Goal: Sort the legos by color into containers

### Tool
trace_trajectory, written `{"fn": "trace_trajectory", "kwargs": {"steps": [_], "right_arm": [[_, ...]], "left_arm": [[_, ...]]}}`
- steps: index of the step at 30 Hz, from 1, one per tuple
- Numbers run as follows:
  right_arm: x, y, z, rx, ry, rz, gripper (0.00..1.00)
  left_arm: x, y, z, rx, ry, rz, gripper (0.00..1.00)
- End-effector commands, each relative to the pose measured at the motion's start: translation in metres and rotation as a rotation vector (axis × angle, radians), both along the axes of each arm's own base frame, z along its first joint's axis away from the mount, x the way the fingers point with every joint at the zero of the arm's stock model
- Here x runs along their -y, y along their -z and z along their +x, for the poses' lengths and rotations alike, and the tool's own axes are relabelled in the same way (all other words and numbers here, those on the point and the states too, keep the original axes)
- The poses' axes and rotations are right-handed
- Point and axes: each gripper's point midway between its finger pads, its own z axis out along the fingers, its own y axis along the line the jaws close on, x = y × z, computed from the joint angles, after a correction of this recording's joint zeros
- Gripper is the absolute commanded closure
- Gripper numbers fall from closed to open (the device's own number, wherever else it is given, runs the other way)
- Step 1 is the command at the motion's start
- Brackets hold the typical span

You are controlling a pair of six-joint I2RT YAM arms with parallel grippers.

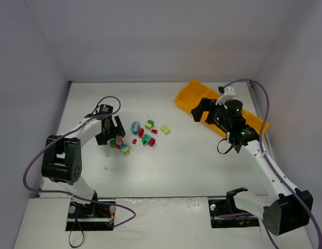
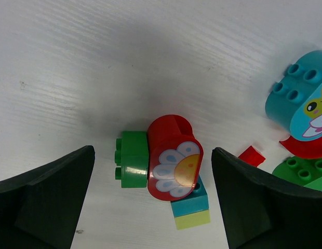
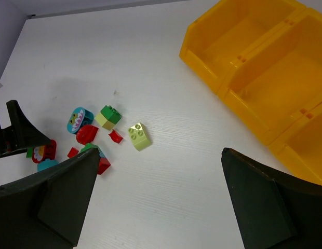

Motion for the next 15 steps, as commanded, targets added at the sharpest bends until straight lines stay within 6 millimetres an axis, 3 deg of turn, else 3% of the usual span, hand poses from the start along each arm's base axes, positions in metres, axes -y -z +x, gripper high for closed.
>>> {"fn": "trace_trajectory", "kwargs": {"steps": [1, 11, 15], "right_arm": [[-0.007, -0.011, 0.006, 0.049, -0.013, 0.024, 0.00], [-0.013, -0.012, 0.004, 0.051, -0.034, 0.025, 0.00], [-0.015, -0.013, 0.003, 0.055, -0.042, 0.024, 0.00]], "left_arm": [[0.006, -0.015, 0.019, 0.064, -0.003, -0.005, 0.16], [0.013, -0.019, 0.026, 0.096, 0.002, -0.029, 0.38], [0.016, -0.030, 0.029, 0.125, 0.007, -0.048, 0.50]]}}
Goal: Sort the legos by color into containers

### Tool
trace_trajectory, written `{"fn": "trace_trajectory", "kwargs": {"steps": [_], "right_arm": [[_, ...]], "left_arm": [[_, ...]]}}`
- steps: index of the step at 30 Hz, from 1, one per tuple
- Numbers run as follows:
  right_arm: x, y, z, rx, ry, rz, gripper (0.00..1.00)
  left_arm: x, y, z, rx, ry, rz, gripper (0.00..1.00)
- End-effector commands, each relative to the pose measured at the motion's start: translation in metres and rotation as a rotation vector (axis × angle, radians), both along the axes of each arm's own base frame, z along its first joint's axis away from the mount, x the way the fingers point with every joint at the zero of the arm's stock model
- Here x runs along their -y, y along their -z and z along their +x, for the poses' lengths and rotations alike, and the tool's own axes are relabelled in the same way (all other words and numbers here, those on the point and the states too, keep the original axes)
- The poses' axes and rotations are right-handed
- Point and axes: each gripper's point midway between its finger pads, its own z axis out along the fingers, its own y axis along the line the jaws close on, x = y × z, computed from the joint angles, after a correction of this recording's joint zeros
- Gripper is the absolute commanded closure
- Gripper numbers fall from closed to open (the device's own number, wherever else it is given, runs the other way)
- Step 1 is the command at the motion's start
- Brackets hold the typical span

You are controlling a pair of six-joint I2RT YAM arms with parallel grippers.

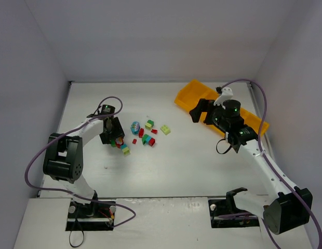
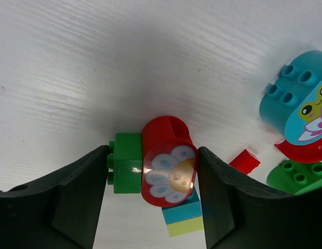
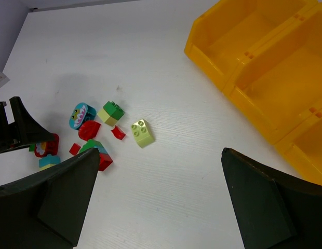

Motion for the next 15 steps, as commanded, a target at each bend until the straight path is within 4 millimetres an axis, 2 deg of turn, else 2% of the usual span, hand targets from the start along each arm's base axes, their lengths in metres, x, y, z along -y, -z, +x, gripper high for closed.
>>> {"fn": "trace_trajectory", "kwargs": {"steps": [1, 5, 7, 12, 15], "right_arm": [[-0.010, -0.019, 0.005, 0.067, -0.027, 0.031, 0.00], [-0.032, -0.024, 0.001, 0.064, -0.105, 0.059, 0.00], [-0.047, -0.029, 0.000, 0.070, -0.155, 0.081, 0.00], [-0.109, -0.043, -0.020, 0.107, -0.342, 0.125, 0.00], [-0.141, -0.041, -0.026, 0.090, -0.406, 0.146, 0.00]], "left_arm": [[0.009, -0.041, 0.026, 0.139, 0.001, -0.045, 0.52], [0.016, -0.072, 0.032, 0.231, 0.027, -0.082, 0.53], [0.023, -0.098, 0.034, 0.300, 0.051, -0.127, 0.53], [0.047, -0.167, 0.035, 0.505, 0.113, -0.273, 0.53], [0.065, -0.199, 0.031, 0.578, 0.124, -0.400, 0.53]]}}
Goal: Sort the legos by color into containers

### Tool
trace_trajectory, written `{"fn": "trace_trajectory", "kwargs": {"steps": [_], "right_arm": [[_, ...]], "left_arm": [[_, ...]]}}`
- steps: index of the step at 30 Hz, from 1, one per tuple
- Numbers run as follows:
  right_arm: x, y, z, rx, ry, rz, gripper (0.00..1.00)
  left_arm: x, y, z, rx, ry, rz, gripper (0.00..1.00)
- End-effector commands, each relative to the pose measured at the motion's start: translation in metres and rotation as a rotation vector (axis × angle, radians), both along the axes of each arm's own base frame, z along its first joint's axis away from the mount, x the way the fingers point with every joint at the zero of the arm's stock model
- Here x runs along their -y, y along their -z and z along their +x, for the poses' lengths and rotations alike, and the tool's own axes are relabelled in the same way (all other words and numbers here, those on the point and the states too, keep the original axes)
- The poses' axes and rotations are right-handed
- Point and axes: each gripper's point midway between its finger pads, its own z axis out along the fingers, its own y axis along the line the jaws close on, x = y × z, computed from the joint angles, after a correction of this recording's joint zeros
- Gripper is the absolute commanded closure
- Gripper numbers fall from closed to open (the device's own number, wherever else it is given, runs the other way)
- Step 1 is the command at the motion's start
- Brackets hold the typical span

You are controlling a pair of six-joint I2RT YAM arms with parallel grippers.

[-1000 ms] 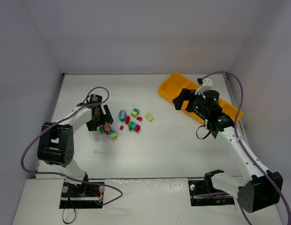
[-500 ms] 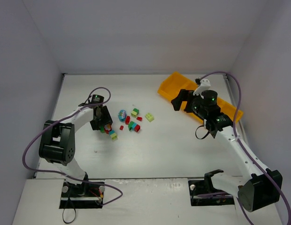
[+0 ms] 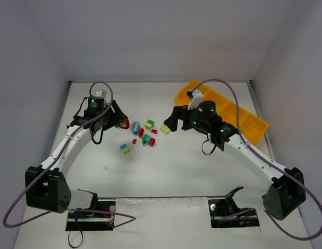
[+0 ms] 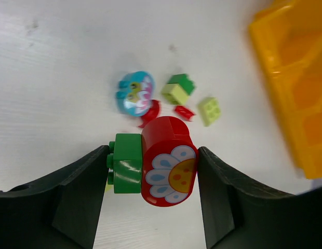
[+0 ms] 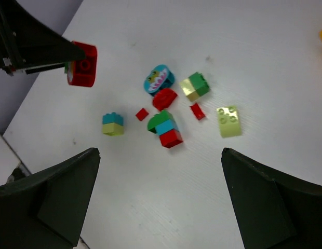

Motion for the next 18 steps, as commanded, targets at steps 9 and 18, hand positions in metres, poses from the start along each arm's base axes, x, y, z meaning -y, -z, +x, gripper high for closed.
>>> {"fn": "trace_trajectory", "kwargs": {"steps": [9, 18], "right_arm": [[-0.097, -0.074, 0.003, 0.141, -0.119, 0.220, 0.05], [-0.118, -0.078, 0.006, 0.166, -0.082, 0.210, 0.06]], "left_arm": [[0.076, -0.119, -0.005, 0.307, 0.085, -0.428, 0.53], [0.086, -0.146, -0.014, 0.371, 0.073, -0.443, 0.52]]}}
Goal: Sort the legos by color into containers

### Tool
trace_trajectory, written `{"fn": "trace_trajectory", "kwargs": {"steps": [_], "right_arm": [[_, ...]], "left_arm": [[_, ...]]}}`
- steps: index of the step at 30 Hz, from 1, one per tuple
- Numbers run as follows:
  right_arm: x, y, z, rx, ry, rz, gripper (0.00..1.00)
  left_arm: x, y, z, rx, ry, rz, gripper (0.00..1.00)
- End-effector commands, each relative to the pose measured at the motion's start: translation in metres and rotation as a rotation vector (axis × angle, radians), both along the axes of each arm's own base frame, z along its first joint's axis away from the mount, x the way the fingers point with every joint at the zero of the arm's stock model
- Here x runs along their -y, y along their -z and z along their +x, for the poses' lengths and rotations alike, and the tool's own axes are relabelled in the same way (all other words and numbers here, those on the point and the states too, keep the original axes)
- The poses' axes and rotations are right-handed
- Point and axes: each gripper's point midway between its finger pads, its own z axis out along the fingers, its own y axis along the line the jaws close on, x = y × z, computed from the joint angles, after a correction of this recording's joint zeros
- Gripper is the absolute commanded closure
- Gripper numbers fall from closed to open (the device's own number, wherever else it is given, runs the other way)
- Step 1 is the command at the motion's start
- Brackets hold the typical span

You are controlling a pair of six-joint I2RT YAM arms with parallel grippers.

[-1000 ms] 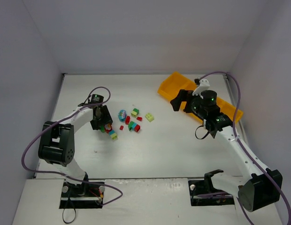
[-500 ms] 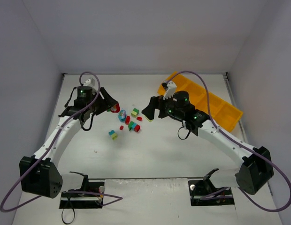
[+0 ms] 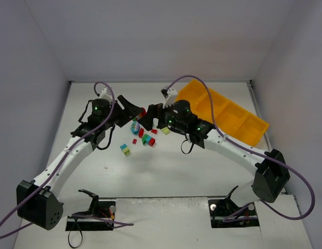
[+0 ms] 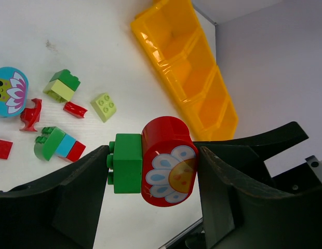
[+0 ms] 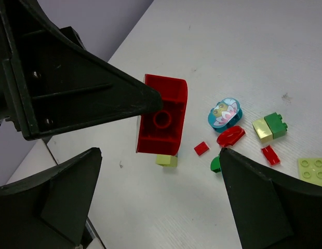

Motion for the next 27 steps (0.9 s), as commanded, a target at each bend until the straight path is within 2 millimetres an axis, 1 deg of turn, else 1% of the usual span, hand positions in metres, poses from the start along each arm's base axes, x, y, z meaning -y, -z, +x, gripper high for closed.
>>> {"fn": "trace_trajectory", "kwargs": {"steps": [1, 3, 4, 9, 13, 15, 17, 21, 27], "right_arm": [[-0.006, -0.048, 0.015, 0.112, 0.056, 0.099, 0.08], [-0.007, -0.050, 0.014, 0.118, 0.063, 0.099, 0.11], [-0.007, -0.051, 0.014, 0.127, 0.064, 0.096, 0.14], [-0.009, -0.052, 0.015, 0.148, 0.075, 0.082, 0.25], [-0.012, -0.056, 0.012, 0.160, 0.065, 0.086, 0.40], [-0.012, -0.058, 0.012, 0.168, 0.064, 0.087, 0.44], [-0.012, -0.060, 0.011, 0.177, 0.061, 0.090, 0.45], [-0.012, -0.061, 0.011, 0.185, 0.061, 0.100, 0.51], [-0.016, -0.062, 0.008, 0.189, 0.039, 0.108, 0.54]], "left_arm": [[0.000, -0.058, 0.004, 0.154, -0.038, -0.081, 0.52], [0.002, -0.060, 0.001, 0.157, -0.036, -0.081, 0.52], [0.002, -0.060, 0.000, 0.155, -0.037, -0.079, 0.53], [0.006, -0.061, -0.005, 0.157, -0.031, -0.075, 0.53], [0.007, -0.057, -0.006, 0.145, -0.038, -0.061, 0.53], [0.008, -0.057, -0.007, 0.146, -0.038, -0.062, 0.53], [0.010, -0.055, -0.006, 0.141, -0.034, -0.058, 0.53], [0.014, -0.055, -0.007, 0.142, -0.031, -0.056, 0.53], [0.017, -0.056, -0.006, 0.146, -0.020, -0.053, 0.53]]}}
